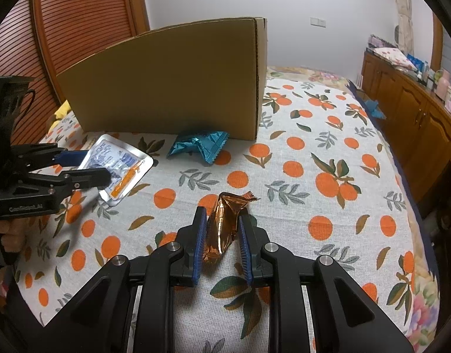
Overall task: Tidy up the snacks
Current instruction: 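Grasp the bronze candy wrapper with the right tool while the left tool grasps the clear pouch, then carry both held items over the box and open both tools to drop them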
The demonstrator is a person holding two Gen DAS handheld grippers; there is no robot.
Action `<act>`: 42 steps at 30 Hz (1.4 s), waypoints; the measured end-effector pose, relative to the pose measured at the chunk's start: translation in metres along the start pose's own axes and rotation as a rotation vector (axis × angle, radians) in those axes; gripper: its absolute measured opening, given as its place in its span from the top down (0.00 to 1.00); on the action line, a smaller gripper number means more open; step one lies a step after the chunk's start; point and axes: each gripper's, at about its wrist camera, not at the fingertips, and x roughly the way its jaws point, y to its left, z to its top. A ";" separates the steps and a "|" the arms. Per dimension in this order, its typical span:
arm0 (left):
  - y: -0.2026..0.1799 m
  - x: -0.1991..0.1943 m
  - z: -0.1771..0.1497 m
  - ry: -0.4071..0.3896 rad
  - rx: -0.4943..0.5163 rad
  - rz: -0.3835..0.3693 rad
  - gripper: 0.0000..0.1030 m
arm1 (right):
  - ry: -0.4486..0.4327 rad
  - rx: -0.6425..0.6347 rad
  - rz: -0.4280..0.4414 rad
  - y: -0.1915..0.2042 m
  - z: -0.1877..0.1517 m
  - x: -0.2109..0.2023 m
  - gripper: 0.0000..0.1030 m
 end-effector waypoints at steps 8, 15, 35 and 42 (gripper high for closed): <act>-0.008 -0.027 -0.002 -0.076 0.019 -0.046 0.86 | 0.000 0.000 0.001 0.000 0.000 0.000 0.81; -0.019 -0.042 -0.001 -0.099 0.050 -0.062 0.95 | 0.000 0.001 0.005 0.000 0.000 0.001 0.81; -0.012 -0.080 0.007 -0.185 0.053 -0.037 0.95 | -0.014 -0.037 0.016 0.007 0.002 -0.003 0.81; -0.008 -0.094 0.012 -0.222 0.049 -0.029 0.95 | -0.025 -0.078 0.031 0.019 0.006 -0.012 0.81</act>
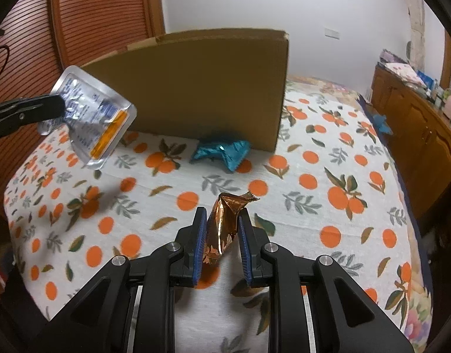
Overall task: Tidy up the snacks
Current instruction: 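Carry both held items over the box and open both tools to drop them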
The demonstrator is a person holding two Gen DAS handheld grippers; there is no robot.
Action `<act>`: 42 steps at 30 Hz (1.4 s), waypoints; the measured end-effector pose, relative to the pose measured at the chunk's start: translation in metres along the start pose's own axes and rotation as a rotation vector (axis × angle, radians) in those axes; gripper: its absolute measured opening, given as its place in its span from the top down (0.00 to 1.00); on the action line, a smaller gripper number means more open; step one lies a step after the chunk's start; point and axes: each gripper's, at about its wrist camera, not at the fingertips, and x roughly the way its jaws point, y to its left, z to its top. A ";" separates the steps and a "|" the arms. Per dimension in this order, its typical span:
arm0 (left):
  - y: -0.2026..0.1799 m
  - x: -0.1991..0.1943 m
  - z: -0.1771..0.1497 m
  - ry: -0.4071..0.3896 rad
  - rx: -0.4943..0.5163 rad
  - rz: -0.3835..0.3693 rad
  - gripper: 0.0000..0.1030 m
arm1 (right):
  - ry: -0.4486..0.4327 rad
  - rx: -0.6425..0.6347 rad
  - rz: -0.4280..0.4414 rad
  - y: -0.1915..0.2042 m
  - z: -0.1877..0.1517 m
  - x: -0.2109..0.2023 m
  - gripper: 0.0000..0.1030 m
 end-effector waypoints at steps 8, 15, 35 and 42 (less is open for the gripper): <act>0.009 -0.014 0.014 -0.038 0.005 0.020 0.95 | -0.055 -0.027 0.039 0.010 0.022 -0.021 0.81; 0.017 -0.030 0.038 -0.090 0.022 0.047 0.95 | -0.099 -0.066 0.042 0.020 0.047 -0.034 0.81; 0.052 -0.033 0.072 -0.141 0.004 0.129 0.95 | -0.206 -0.153 0.051 0.048 0.103 -0.056 0.81; 0.068 -0.017 0.077 -0.126 -0.022 0.155 0.95 | -0.235 -0.155 0.034 0.052 0.125 -0.050 0.81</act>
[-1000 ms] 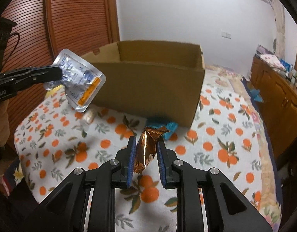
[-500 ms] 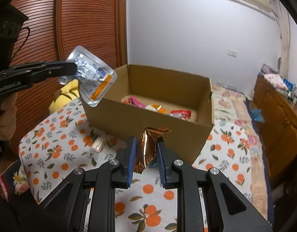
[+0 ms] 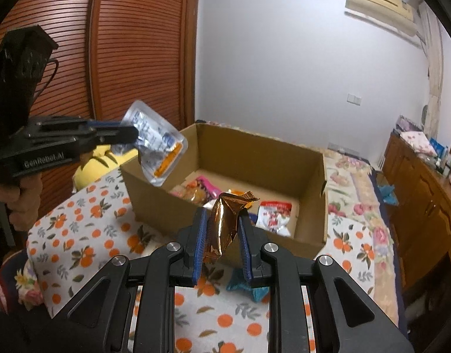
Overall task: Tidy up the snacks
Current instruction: 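Carry both held items over the box and open both tools to drop them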
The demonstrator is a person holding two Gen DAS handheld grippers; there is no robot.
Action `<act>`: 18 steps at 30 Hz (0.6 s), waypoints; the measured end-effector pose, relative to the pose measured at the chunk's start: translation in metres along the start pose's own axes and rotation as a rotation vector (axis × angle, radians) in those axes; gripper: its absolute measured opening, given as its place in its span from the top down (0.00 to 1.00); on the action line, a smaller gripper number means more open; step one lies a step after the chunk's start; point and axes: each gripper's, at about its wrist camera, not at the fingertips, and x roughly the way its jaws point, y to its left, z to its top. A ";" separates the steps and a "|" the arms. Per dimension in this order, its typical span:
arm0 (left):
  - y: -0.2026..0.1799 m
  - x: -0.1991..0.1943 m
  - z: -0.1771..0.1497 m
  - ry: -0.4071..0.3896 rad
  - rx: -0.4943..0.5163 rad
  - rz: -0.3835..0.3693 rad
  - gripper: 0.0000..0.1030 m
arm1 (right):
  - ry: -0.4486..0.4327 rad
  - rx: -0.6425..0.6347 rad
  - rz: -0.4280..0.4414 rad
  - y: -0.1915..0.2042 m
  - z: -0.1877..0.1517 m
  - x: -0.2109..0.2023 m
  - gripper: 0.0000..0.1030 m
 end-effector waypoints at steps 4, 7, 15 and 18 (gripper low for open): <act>0.005 0.009 0.007 0.010 -0.017 0.008 0.95 | -0.003 -0.016 -0.022 0.002 0.003 0.008 0.81; 0.006 0.017 0.012 0.014 -0.015 0.017 0.95 | -0.005 -0.016 -0.025 0.003 0.006 0.014 0.81; 0.010 0.045 0.002 0.071 -0.027 0.039 0.94 | 0.014 0.005 -0.023 -0.005 0.019 0.044 0.81; 0.012 0.054 -0.003 0.093 -0.032 0.049 0.94 | 0.025 0.024 -0.023 -0.010 0.021 0.055 0.81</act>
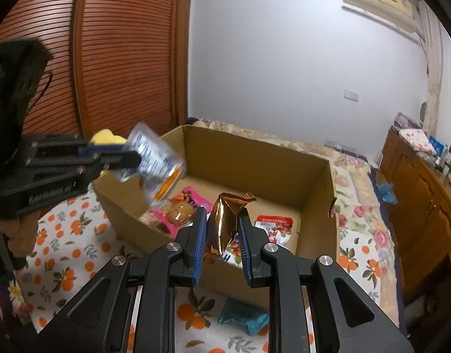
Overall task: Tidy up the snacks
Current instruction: 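Carry both held items over the box and open both tools to drop them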
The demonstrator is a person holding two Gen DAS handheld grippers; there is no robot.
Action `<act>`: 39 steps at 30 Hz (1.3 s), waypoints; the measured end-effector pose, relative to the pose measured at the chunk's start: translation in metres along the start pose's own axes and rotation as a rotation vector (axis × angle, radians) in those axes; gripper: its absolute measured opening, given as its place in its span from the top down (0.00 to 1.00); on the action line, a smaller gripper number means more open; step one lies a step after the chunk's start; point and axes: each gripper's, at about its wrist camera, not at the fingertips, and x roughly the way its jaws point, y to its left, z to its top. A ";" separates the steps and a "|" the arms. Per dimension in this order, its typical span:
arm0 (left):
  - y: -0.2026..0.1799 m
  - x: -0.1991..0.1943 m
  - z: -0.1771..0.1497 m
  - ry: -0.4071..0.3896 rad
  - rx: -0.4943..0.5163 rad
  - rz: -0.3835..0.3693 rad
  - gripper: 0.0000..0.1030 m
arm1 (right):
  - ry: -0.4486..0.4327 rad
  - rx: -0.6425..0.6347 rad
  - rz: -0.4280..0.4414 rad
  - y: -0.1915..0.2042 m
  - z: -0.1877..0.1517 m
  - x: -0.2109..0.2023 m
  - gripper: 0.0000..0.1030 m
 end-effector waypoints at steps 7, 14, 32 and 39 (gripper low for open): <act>-0.003 0.011 -0.006 0.026 0.007 0.015 0.92 | 0.038 0.066 -0.004 -0.020 0.004 0.025 0.81; -0.006 0.015 -0.007 0.040 0.015 0.015 0.88 | 0.075 0.121 -0.001 -0.029 -0.002 0.043 0.79; -0.004 0.003 -0.010 0.006 0.003 0.001 0.65 | 0.047 0.143 -0.008 -0.025 -0.010 0.034 0.57; -0.010 -0.017 -0.011 -0.017 0.002 -0.022 0.61 | 0.017 0.111 -0.009 -0.016 -0.012 0.008 0.45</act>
